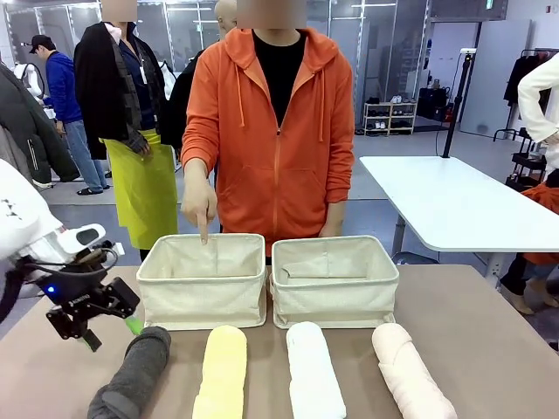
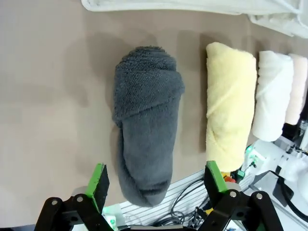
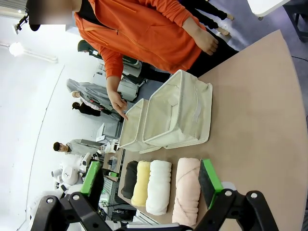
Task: Divide the towels into two baskets.
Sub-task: Pick up one hotel-folded towel and place it in the Fabric basket indicated by the person.
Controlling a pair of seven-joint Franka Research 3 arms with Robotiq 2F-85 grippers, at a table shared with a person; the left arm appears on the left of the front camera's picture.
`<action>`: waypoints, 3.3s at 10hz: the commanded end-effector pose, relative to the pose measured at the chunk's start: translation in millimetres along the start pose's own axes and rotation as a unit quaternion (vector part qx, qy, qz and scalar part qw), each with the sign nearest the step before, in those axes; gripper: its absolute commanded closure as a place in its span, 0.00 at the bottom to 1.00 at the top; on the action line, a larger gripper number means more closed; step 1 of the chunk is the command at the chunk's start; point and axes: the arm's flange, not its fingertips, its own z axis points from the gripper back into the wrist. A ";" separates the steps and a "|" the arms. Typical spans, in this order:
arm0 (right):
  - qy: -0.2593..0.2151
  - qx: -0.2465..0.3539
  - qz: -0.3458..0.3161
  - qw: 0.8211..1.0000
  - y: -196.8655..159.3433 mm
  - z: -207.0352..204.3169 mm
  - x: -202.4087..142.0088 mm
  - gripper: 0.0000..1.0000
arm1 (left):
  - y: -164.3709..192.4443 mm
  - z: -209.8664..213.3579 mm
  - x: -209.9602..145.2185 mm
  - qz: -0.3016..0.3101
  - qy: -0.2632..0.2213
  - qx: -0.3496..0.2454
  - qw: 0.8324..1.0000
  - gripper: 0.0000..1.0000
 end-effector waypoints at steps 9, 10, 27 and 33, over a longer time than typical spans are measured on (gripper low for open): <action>-0.006 0.008 0.009 1.000 1.6 0.9 0.5 0.00 | 7.4 -96.2 -37.8 -0.005 0.084 0.025 0.996 0.10; -0.006 0.008 0.009 1.000 1.6 0.9 0.5 0.00 | 7.3 -98.4 -39.8 -0.006 0.090 0.023 0.996 0.19; -0.006 0.008 0.009 1.000 1.6 0.9 0.5 0.00 | -72.4 -2.2 -26.8 -0.188 0.039 0.055 0.980 0.72; -0.006 0.008 0.009 1.000 1.6 0.9 0.5 0.00 | -174.5 51.5 64.7 -0.361 0.085 0.221 0.902 0.57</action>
